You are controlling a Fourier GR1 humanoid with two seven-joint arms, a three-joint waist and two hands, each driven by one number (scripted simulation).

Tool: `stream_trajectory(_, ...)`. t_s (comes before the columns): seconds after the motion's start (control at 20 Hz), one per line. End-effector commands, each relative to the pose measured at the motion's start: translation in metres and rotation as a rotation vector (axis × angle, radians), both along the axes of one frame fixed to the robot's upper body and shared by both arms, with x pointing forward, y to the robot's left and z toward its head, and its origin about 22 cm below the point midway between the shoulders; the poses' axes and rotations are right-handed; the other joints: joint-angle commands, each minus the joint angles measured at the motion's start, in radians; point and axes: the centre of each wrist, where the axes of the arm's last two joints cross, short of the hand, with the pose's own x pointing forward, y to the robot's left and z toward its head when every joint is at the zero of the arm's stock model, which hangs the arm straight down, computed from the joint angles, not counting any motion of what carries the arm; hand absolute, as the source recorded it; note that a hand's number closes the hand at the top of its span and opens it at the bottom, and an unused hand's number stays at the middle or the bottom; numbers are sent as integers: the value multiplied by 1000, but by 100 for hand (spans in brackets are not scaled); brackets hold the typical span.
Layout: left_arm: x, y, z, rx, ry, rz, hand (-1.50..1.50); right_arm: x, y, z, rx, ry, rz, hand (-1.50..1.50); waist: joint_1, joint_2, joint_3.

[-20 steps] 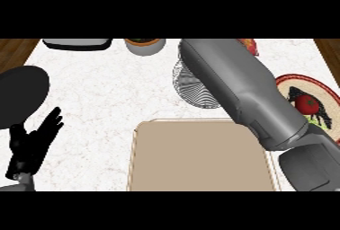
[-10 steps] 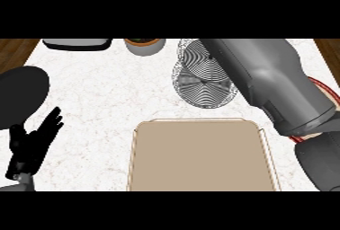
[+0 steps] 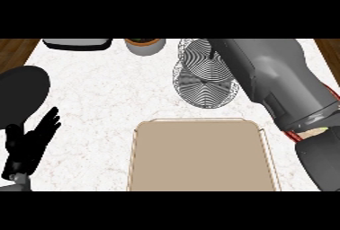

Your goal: Pick the lemon from the tray and place it in the tiered basket

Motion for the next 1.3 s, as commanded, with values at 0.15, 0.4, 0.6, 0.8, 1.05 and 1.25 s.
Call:
stream_trajectory(0.15,3,-10,3,-1,-18,0,0,11,-35,-36,63,276,-235,-150,4,4,1)
stream_trajectory(0.4,4,6,2,-7,-7,3,0,12,-40,-31,177,223,-284,-150,-2,2,0)
stream_trajectory(0.6,-24,-1,-3,-6,-3,7,0,11,-43,-9,253,118,-200,-150,-7,-8,1)
stream_trajectory(0.8,-2,4,6,-7,-1,16,0,4,-27,28,420,-85,-167,-150,-18,-7,1)
stream_trajectory(1.05,-24,15,-10,-4,22,48,0,1,-43,66,633,-144,-285,-150,-34,-17,1)
stream_trajectory(1.25,-23,15,-10,1,30,66,0,2,-89,81,847,-125,-328,-150,-67,-27,2)
